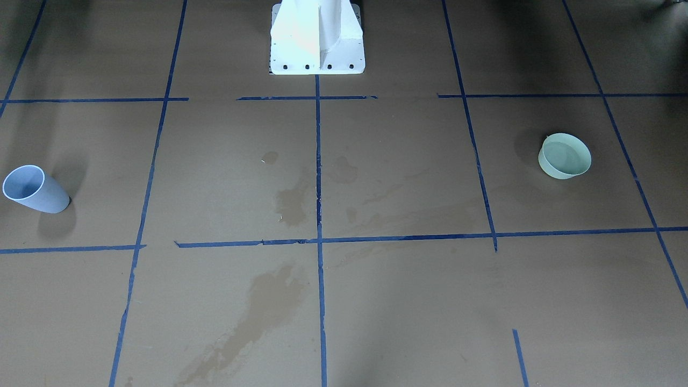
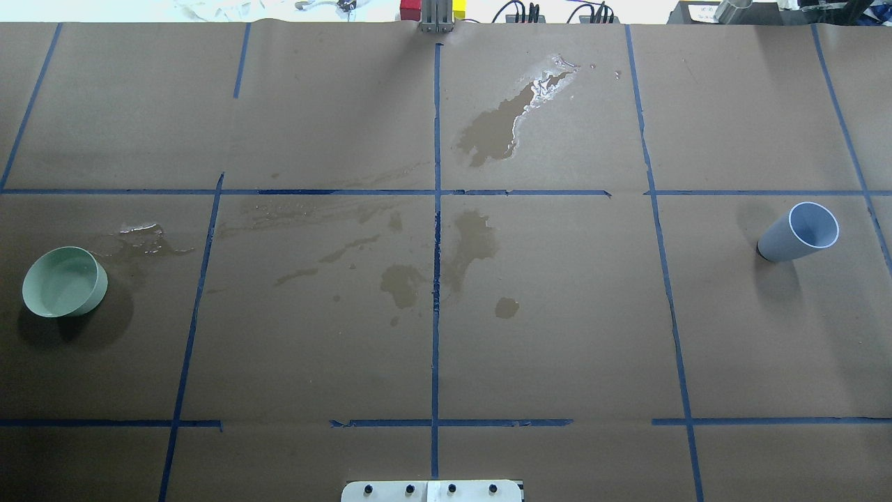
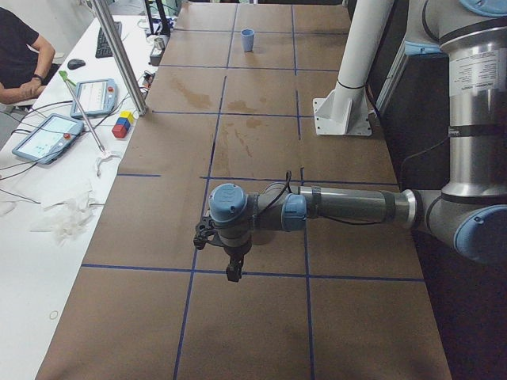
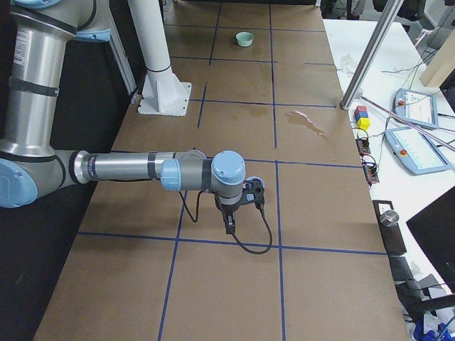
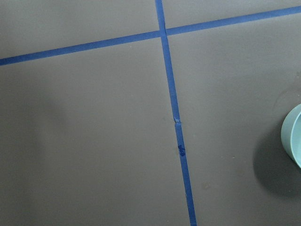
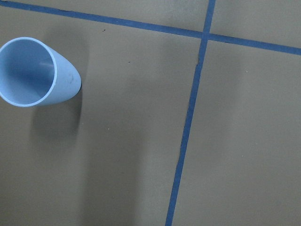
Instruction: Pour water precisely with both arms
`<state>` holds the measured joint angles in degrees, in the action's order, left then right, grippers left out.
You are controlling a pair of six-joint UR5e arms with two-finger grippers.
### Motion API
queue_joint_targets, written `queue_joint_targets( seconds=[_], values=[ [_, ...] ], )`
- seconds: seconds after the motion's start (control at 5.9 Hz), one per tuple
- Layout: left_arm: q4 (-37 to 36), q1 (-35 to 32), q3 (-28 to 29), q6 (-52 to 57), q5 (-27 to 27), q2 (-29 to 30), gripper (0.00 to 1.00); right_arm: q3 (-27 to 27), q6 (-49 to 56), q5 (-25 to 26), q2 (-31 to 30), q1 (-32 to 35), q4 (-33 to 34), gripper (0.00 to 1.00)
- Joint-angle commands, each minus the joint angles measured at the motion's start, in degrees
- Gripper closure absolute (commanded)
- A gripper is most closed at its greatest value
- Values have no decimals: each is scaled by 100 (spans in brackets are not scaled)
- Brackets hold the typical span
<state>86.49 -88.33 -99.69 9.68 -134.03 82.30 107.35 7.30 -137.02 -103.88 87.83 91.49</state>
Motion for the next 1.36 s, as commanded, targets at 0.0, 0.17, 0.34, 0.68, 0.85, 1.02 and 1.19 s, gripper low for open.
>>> queue_joint_targets(
  seconds=[0.0, 0.17, 0.34, 0.68, 0.85, 1.02, 1.19],
  values=[
    [-62, 9, -24, -62, 17, 14, 0, -47, 9, 78, -9, -3, 18, 0],
    [-71, 9, -33, -54, 26, 23, 0, -56, -9, 88, -26, -3, 18, 0],
    [-19, 9, -42, -45, 26, 14, 0, -56, -61, 114, -35, -3, 10, 0],
    [-10, 9, -42, -62, 0, -4, 0, -56, -70, 158, -35, -3, 10, 0],
    [16, 17, 80, -10, 0, -30, 0, -56, -70, 158, -35, -3, 1, 0],
    [60, 0, -23, -1, 0, -48, 0, -56, -70, 158, -35, -3, 1, 0],
    [69, 17, -42, 8, 0, -48, 0, -56, -88, 132, -35, -3, -8, 0]
  ],
)
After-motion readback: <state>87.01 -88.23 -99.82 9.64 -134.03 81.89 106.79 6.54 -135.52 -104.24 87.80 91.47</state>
